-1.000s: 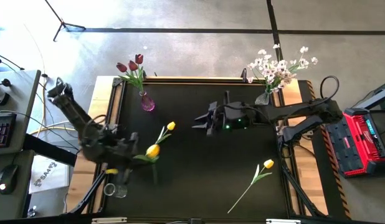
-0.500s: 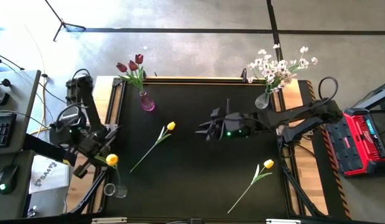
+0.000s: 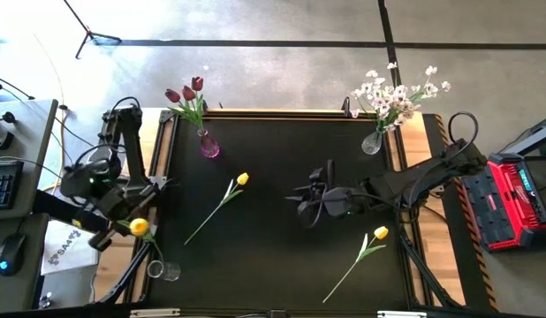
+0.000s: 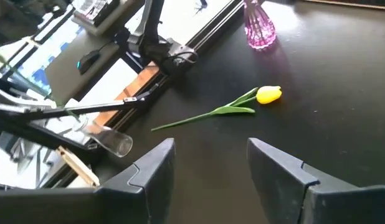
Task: Sort flowers into vase by color
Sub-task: Put the middle yellow tulip flower into the bottom left transparent vase, then put the left yellow tulip flower into the bottom left transparent vase
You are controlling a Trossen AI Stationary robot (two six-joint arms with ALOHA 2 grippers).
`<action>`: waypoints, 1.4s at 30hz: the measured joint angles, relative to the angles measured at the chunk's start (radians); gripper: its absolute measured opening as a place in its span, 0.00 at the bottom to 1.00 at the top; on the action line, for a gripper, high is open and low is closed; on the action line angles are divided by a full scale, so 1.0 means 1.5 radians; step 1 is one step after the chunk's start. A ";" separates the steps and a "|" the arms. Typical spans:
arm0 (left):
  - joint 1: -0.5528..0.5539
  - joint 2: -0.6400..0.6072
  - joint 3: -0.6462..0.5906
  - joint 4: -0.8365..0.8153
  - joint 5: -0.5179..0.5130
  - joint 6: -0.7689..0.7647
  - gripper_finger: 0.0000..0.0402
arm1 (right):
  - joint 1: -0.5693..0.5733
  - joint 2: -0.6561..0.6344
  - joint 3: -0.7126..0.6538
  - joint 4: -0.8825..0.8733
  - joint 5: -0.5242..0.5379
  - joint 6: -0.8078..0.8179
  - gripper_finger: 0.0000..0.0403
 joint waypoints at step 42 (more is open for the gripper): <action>-0.015 0.056 0.000 -0.002 0.032 -0.274 0.46 | 0.012 0.000 0.000 0.012 0.021 0.000 0.47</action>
